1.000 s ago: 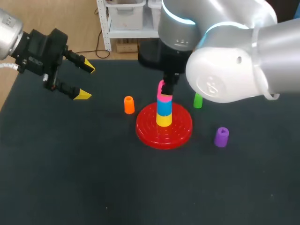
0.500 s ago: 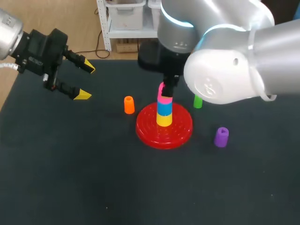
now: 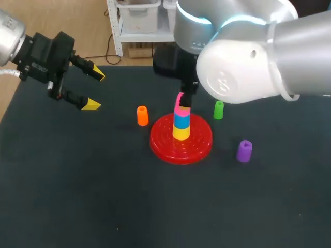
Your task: Pick up and stack the cylinders on the red base in this order: pink,purple,orange,green
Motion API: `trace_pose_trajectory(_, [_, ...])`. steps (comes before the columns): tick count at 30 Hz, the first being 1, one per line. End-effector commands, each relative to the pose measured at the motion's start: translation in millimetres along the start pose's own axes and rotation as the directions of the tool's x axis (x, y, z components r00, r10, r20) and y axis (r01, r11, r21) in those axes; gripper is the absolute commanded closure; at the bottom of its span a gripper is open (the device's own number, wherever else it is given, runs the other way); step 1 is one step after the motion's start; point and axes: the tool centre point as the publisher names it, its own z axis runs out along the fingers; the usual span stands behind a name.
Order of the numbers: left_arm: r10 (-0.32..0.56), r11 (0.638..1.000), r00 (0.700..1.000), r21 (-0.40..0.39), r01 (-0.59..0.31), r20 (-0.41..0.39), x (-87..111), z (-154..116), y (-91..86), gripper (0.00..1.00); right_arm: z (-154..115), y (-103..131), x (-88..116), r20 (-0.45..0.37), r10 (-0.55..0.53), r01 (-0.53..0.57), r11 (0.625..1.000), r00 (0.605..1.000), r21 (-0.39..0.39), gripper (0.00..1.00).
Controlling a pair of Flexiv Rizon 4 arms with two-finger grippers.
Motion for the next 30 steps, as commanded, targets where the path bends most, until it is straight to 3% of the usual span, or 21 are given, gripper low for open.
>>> trace_pose_trajectory(1, [0.002, 1.000, 1.000, 0.002, -0.002, 0.002, 1.0, 0.1, 0.7, 0.00, 9.5, -2.9, -4.7, -0.034, -0.018, 0.018, 1.000, 0.999, 0.001, 1.00])
trace_pose_trajectory(18, [0.002, 1.000, 1.000, 0.002, -0.002, 0.002, 1.0, 0.1, 0.7, 0.00, 12.9, 0.8, -2.0, -0.087, -0.062, 0.064, 0.998, 0.994, 0.019, 1.00])
trace_pose_trajectory(27, [0.002, 1.000, 1.000, 0.002, -0.002, 0.002, 1.0, 0.1, 0.7, 0.00, 10.3, 0.9, -1.2, -0.046, -0.026, 0.027, 0.999, 0.999, 0.027, 1.00])
trace_pose_trajectory(28, [0.002, 1.000, 1.000, 0.002, -0.002, 0.002, 1.0, 0.1, 0.7, 0.00, 8.9, 1.1, -1.4, -0.041, -0.024, 0.025, 0.999, 0.999, 0.029, 0.74])
trace_pose_trajectory(29, [0.002, 1.000, 1.000, 0.002, -0.002, 0.002, 1.0, 0.1, 0.7, 0.00, 6.9, 1.7, -1.6, -0.029, -0.019, 0.021, 0.999, 0.999, 0.038, 0.11])
trace_pose_trajectory(30, [0.002, 1.000, 1.000, 0.002, -0.002, 0.002, 1.0, 0.1, 0.7, 0.00, 4.9, 2.1, -2.0, -0.027, -0.020, 0.021, 0.999, 0.999, 0.035, 0.00])
